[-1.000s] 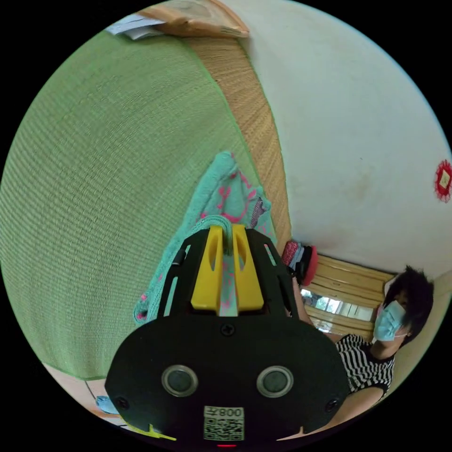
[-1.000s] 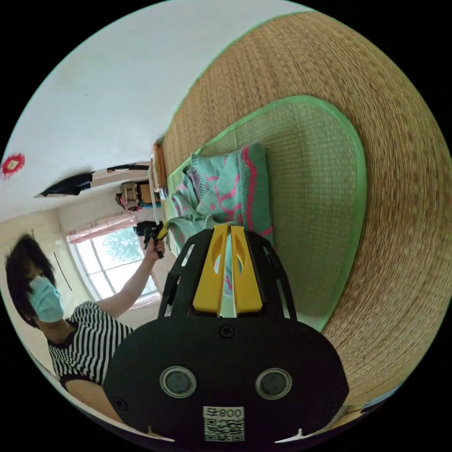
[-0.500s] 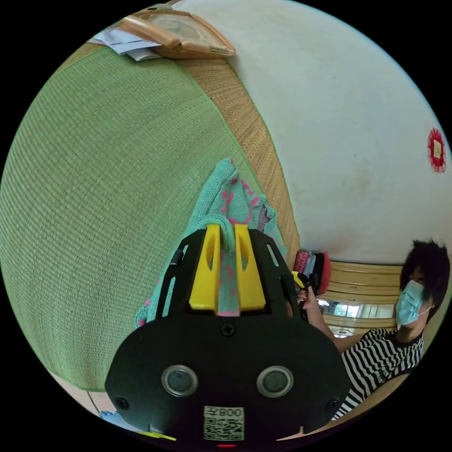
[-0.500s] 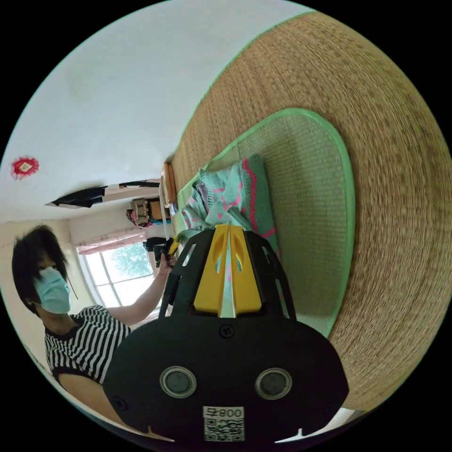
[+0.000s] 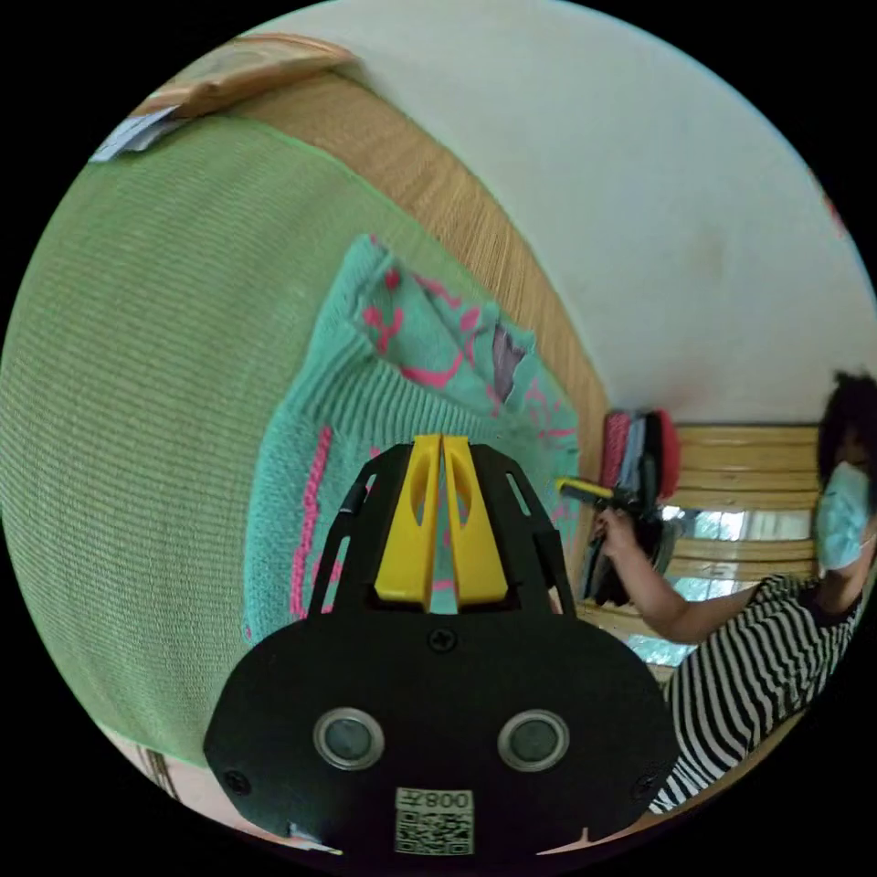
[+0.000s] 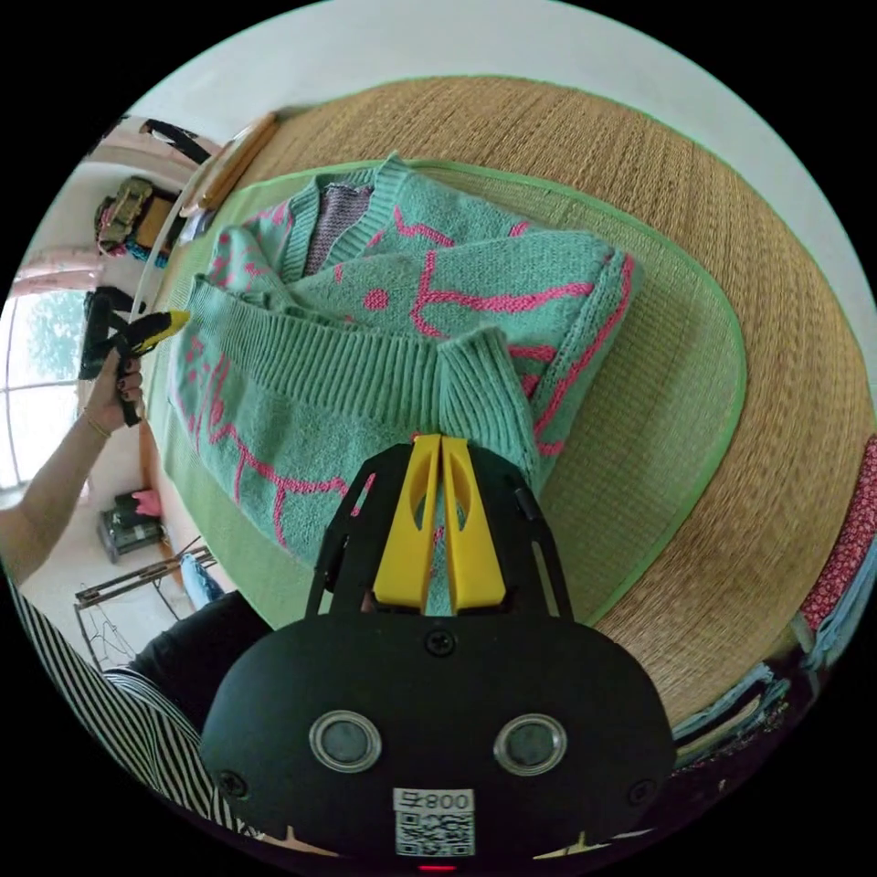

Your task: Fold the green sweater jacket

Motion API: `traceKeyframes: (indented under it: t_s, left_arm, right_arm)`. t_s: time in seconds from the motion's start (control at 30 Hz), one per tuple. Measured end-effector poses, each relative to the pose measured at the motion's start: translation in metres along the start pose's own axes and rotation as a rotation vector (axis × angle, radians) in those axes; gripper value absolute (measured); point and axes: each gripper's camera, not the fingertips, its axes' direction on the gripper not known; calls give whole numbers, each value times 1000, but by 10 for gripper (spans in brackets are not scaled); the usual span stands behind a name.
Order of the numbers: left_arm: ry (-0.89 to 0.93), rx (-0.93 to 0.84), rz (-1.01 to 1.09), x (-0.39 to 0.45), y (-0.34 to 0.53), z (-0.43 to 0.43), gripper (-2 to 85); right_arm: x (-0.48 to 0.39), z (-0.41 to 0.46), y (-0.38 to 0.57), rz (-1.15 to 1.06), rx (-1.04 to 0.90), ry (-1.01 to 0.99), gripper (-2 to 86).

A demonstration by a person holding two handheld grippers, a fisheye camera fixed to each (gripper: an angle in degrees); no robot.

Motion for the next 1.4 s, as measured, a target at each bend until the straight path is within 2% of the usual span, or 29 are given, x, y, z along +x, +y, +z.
traceKeyframes:
  t_s: [0.07,0.2,0.27,0.33,0.47,0.57,0.73,0.83,0.93,1.07,1.13,1.2,1.27,1.4]
  left_arm:
    - [-66,-83,-15,5,-5,30,5]
    - [-127,-46,8,20,-2,46,2]
    - [-132,-5,88,40,5,46,2]
    - [-101,-14,219,71,12,61,2]
    - [-194,-123,388,111,8,110,1]
    - [-300,-204,420,117,2,150,1]
    - [-245,-148,406,115,9,144,1]
    - [-234,-193,383,106,12,155,1]
    - [-194,-167,353,99,14,146,1]
    - [-267,-50,322,87,20,115,1]
    - [-313,-50,244,65,16,109,1]
    - [-266,-97,220,48,13,111,1]
    - [-208,-75,185,41,16,100,1]
    - [-251,24,186,31,44,57,1]
  right_arm:
    - [-6,-3,5,2,32,-8,-2]
    - [-10,-13,9,45,21,-121,0]
    - [-12,-25,9,66,51,-158,0]
    - [-20,-39,14,77,137,-138,0]
    - [-41,-32,12,56,120,86,0]
    - [-40,-29,10,103,125,26,0]
    - [-55,-49,19,102,212,55,0]
    - [-64,-44,14,92,200,78,0]
    - [-61,-38,11,142,189,34,0]
    - [-70,-51,18,163,250,98,0]
    - [-67,-42,16,171,218,80,0]
    - [-65,-37,13,191,209,18,0]
    - [-73,-47,16,170,234,28,0]
    - [-103,-59,49,83,222,-11,0]
